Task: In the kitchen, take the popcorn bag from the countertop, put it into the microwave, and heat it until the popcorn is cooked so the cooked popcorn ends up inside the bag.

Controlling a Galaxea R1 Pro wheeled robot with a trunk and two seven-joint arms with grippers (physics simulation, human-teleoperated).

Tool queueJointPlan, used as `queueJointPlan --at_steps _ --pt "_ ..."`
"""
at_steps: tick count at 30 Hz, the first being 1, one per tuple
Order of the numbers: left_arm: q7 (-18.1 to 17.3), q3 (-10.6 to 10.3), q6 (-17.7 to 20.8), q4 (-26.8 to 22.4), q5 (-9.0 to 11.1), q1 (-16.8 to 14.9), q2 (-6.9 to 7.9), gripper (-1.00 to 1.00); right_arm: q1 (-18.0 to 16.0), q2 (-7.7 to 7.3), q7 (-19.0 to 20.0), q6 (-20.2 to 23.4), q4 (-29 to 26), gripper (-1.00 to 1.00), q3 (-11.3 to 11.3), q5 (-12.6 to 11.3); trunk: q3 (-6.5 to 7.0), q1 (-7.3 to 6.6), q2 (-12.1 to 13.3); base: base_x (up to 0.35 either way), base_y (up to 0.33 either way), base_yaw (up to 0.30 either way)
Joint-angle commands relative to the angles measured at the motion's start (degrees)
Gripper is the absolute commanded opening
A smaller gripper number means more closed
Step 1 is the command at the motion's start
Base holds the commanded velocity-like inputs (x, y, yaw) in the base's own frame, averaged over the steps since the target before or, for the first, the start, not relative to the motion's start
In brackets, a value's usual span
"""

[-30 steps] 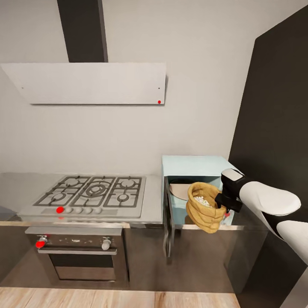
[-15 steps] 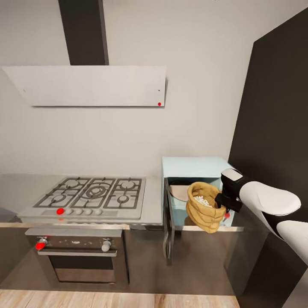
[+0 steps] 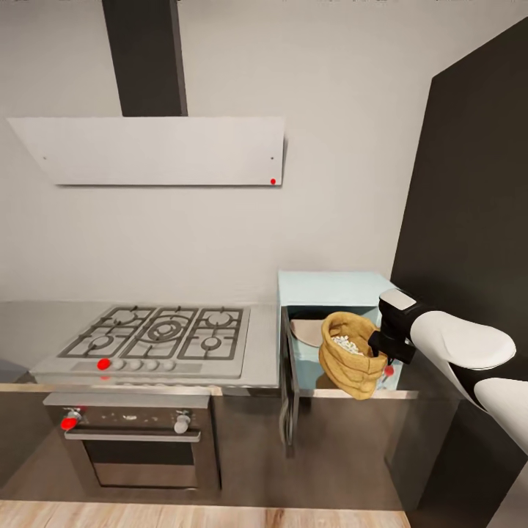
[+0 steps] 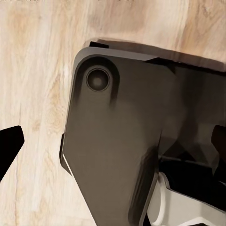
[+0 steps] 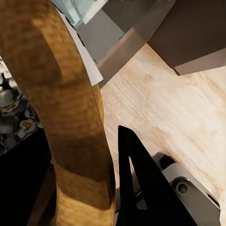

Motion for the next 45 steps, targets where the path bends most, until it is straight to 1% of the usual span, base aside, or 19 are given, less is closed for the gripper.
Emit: queueJointPlan --at_steps 1,9,15,40,45 --pt "0.0 0.3 0.0 0.0 0.0 0.0 -0.02 1.0 0.0 -0.04 -0.2 0.2 0.1 -1.0 0.0 0.0 0.05 0.02 0.0 0.0 0.0 0.0" --pt "0.0 0.4 0.1 0.0 0.0 0.0 -0.02 1.0 0.0 -0.04 -0.2 0.2 0.1 -1.0 0.0 0.0 0.22 0.02 0.0 0.005 0.001 0.0" --pt "0.0 0.3 0.0 0.0 0.0 0.0 -0.02 1.0 0.0 -0.04 -0.2 0.2 0.1 -1.0 0.0 0.0 0.22 0.02 0.0 0.188 0.045 0.0" --pt "0.0 0.3 0.2 0.0 0.0 0.0 -0.02 1.0 0.0 -0.04 -0.2 0.2 0.1 -1.0 0.0 0.0 0.22 0.02 0.0 0.045 0.001 0.0" --pt "0.0 0.3 0.0 0.0 0.0 0.0 -0.02 1.0 0.0 -0.04 -0.2 0.2 0.1 -1.0 0.0 0.0 0.22 0.02 0.0 0.25 0.0 0.0"
